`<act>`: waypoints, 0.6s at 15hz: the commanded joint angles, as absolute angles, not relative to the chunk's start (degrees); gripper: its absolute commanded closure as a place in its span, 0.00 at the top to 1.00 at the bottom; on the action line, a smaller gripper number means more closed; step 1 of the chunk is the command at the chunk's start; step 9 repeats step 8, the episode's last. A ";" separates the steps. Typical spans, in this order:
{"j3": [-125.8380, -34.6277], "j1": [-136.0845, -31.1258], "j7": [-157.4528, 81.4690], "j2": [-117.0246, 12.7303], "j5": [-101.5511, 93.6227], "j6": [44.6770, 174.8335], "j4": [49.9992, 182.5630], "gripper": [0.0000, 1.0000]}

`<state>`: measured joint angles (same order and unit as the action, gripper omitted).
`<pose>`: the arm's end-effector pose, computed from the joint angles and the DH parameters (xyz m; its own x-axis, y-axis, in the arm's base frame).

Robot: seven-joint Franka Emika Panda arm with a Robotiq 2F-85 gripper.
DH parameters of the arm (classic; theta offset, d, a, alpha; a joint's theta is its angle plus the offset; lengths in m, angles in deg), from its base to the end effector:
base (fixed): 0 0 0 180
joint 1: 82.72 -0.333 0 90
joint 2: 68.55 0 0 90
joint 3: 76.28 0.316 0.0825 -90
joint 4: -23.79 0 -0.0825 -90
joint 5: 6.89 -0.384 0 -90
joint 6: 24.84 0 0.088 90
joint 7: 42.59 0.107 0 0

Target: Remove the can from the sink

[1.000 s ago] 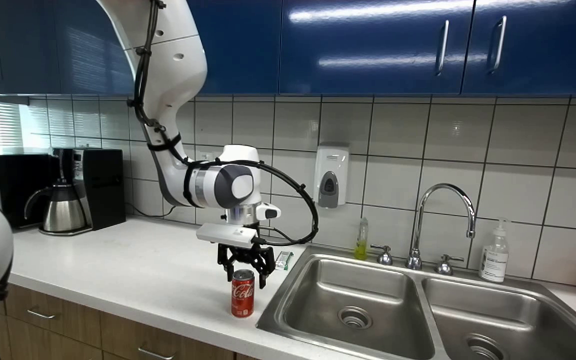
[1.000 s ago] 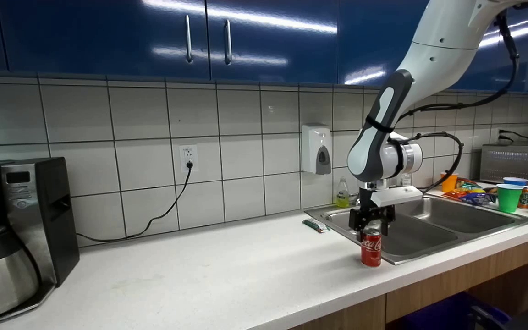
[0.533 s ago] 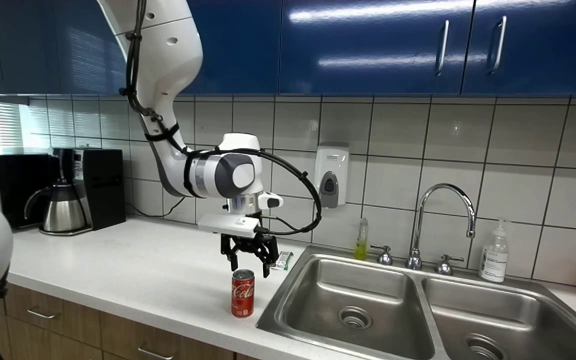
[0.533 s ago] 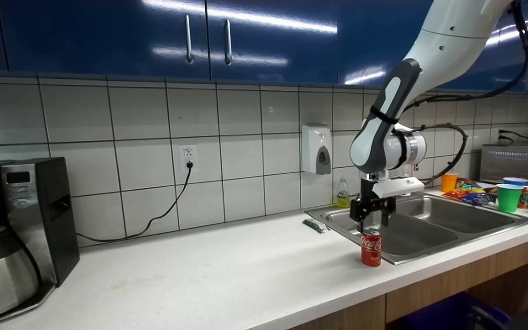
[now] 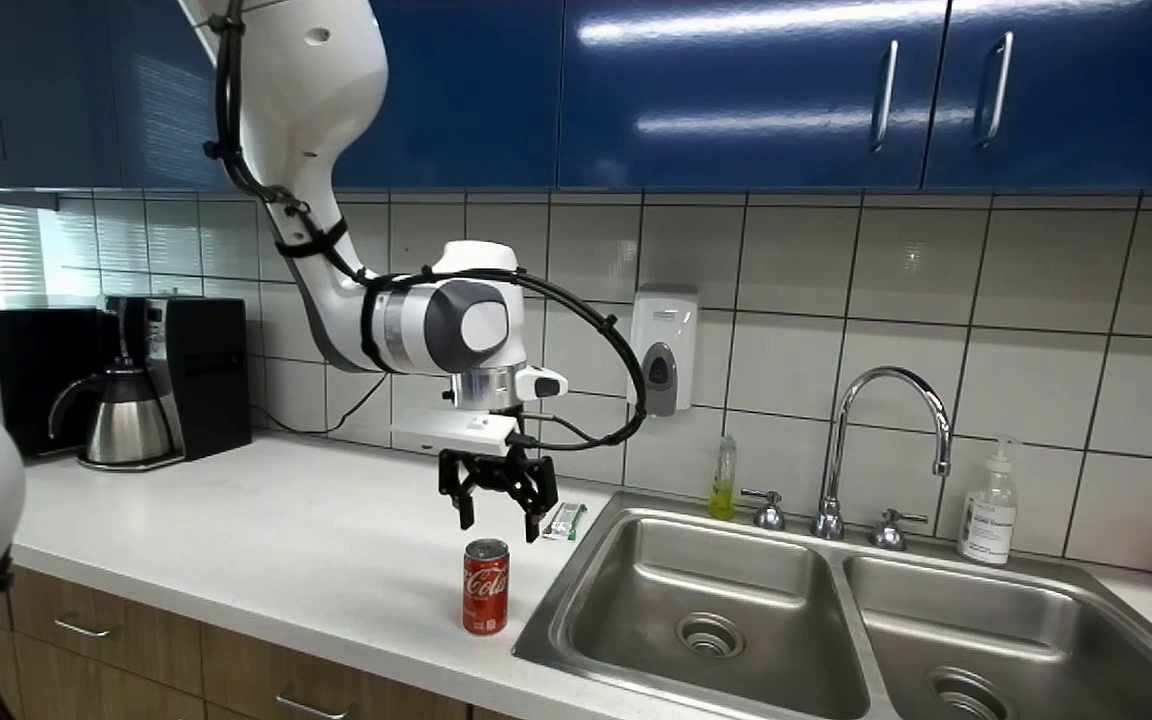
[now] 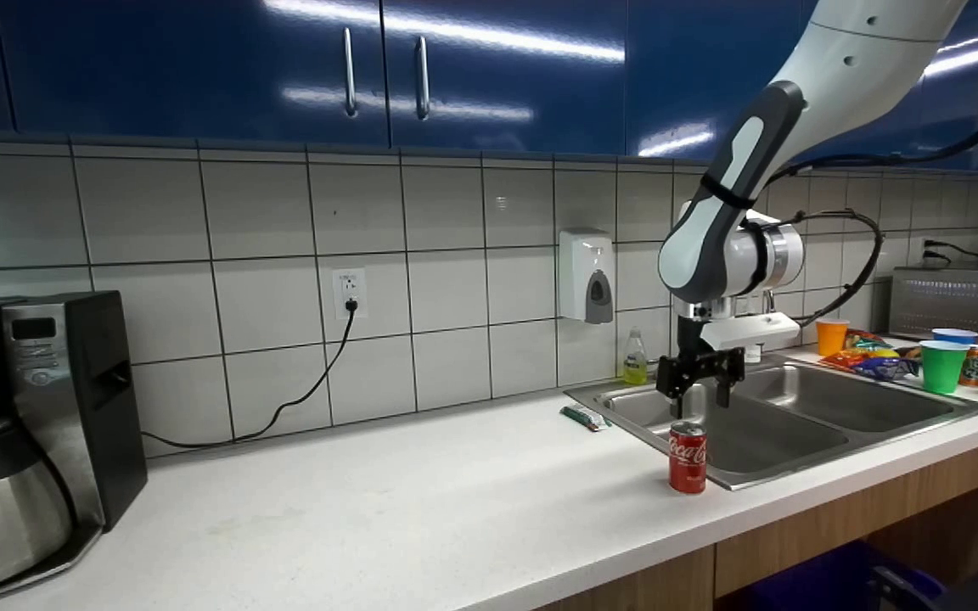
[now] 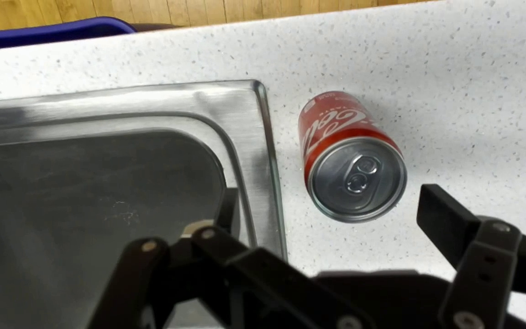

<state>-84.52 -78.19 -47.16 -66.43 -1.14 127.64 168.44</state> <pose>0.4606 -0.1017 0.2721 0.9944 -0.0527 0.0918 -0.0590 -0.9960 0.0677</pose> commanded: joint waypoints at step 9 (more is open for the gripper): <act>-83.82 -77.33 -47.15 -69.76 -0.75 125.09 170.71 1.00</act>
